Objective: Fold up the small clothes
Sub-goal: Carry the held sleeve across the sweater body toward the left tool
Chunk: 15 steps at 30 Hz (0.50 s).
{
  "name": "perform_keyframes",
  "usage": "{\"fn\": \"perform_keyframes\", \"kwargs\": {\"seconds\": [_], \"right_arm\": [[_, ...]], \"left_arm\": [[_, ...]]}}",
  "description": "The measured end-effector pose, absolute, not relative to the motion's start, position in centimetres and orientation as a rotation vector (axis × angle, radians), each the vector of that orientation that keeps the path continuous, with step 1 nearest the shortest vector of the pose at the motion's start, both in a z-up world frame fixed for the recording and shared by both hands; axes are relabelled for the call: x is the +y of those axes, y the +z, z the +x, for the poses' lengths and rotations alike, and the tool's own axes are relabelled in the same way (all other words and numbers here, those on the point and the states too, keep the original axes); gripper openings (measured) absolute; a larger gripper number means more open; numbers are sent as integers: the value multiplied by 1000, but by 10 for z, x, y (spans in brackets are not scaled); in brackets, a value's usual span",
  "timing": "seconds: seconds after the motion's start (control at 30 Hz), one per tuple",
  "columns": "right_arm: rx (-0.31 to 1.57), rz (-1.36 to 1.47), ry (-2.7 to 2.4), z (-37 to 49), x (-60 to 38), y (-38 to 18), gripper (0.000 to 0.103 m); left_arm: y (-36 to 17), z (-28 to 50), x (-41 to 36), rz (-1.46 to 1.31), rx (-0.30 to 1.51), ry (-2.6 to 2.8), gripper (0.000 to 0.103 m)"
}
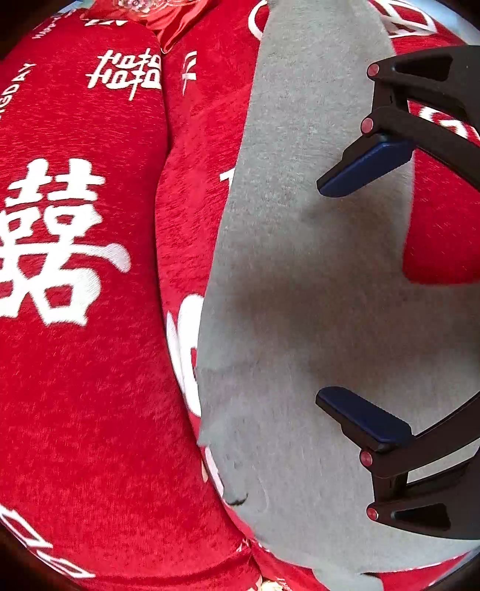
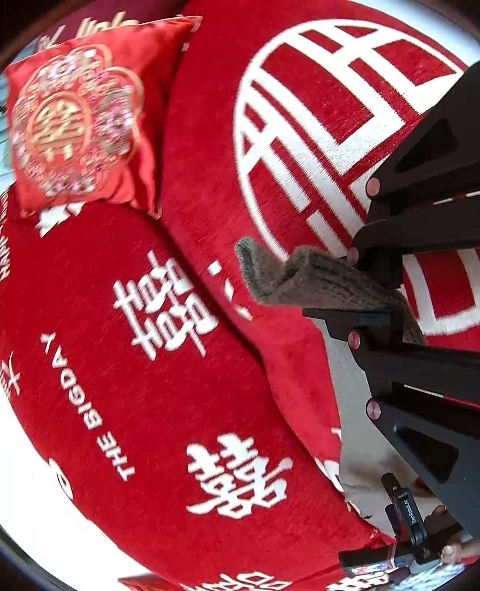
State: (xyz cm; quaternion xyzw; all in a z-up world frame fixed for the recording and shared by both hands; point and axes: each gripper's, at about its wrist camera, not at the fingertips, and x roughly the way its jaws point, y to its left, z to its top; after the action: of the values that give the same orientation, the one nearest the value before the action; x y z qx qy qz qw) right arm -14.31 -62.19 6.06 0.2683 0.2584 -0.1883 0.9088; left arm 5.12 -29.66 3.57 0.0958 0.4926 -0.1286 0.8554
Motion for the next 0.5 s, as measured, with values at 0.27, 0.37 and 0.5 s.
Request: {"fn": "perform_keyframes", "kwargs": {"seconds": [0.27,0.37,0.5], "right_arm": [[503,465,-321,-128,-563,105,6],[489,436,-290,-122,-536,124,6],[481,401,-250,-113,-502,142,6]], "left_arm": [[51,39,-246,155,1008,-253,103],[55,38,-224,134,1007,-242,103],[55,35,-199,118,1008,-225,103]]}}
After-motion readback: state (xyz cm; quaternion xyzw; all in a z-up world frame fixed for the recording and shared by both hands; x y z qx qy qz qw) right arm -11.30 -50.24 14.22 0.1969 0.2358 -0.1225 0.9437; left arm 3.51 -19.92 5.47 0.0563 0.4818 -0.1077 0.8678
